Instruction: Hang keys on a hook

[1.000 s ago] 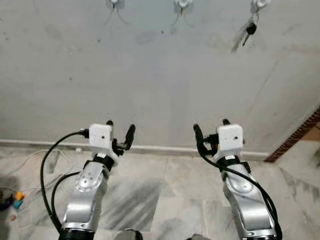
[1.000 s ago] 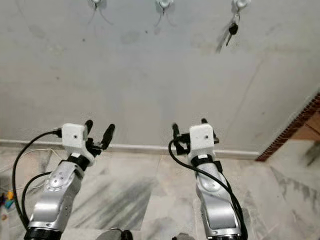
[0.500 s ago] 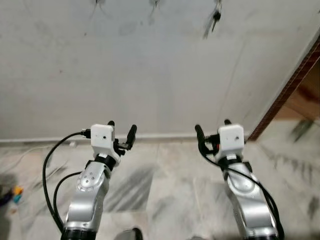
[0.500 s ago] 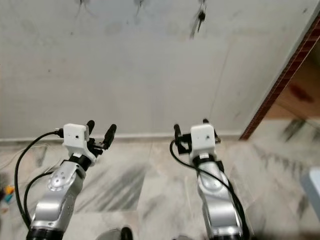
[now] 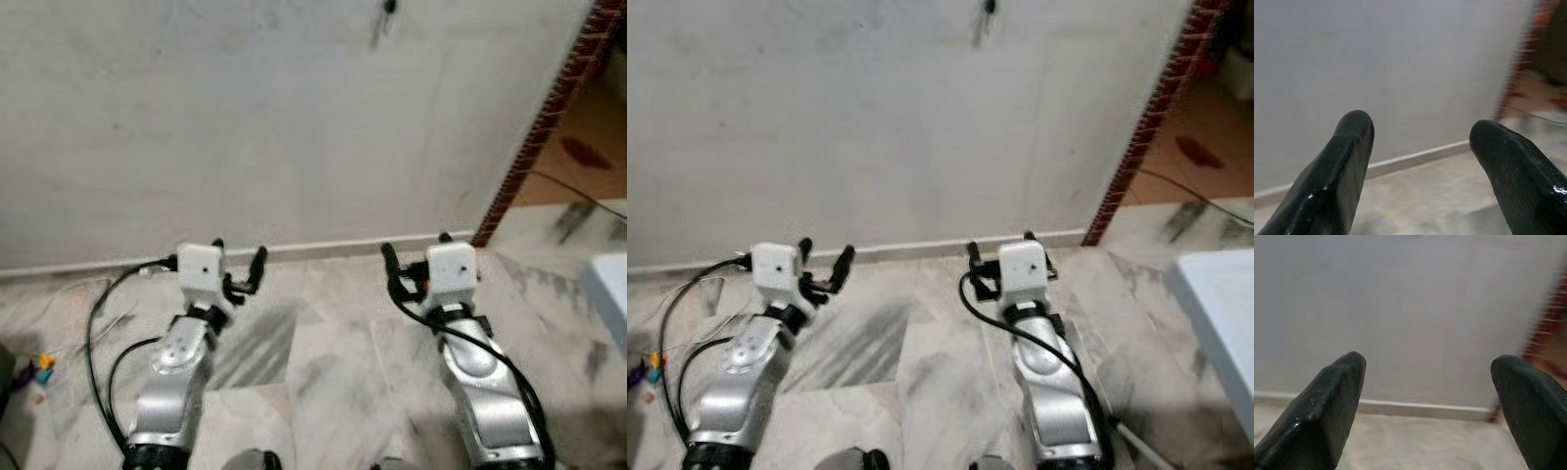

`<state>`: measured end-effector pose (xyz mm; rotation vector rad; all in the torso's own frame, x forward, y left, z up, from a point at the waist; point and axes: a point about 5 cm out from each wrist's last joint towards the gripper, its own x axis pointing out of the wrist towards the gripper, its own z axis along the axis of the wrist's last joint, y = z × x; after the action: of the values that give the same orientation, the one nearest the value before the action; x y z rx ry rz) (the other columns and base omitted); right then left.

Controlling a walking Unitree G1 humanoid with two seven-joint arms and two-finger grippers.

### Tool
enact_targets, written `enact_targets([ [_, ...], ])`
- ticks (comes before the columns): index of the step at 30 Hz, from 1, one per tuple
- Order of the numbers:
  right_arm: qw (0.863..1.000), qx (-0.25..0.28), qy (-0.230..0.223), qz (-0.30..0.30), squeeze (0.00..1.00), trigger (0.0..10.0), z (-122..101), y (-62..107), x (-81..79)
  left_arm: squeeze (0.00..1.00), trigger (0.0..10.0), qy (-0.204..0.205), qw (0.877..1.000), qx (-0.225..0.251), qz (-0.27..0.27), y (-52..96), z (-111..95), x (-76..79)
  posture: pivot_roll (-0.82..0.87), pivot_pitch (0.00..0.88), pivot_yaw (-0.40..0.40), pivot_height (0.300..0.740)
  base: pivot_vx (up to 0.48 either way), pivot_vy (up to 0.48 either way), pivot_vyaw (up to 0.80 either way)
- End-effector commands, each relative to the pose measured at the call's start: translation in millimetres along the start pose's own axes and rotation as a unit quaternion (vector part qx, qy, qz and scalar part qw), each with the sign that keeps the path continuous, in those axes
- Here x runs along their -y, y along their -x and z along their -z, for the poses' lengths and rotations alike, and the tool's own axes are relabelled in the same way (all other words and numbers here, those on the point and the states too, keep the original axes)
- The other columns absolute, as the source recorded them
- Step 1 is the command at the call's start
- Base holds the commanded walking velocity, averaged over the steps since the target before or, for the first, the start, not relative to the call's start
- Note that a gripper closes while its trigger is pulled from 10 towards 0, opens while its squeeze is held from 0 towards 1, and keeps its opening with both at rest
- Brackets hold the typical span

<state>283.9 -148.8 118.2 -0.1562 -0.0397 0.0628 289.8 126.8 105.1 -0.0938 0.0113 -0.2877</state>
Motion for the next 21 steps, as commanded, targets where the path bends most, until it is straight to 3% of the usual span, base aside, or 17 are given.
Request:
enact_targets([
  [1,1.0,-0.001,-0.006,-0.008,0.0,10.0,-0.8,-1.3,-5.7,0.0,10.0,-0.006,1.0,0.0,-0.009,1.0,-1.5,-7.0,-0.07,0.11,0.043,0.74,0.0,0.0,-0.71],
  [21,1.0,0.009,-0.013,0.008,0.0,10.0,-9.7,-4.4,0.3,0.0,10.0,-0.002,1.0,-0.005,-0.009,-4.5,-2.4,-7.1,-0.09,0.117,0.059,0.74,0.0,0.0,-0.71],
])
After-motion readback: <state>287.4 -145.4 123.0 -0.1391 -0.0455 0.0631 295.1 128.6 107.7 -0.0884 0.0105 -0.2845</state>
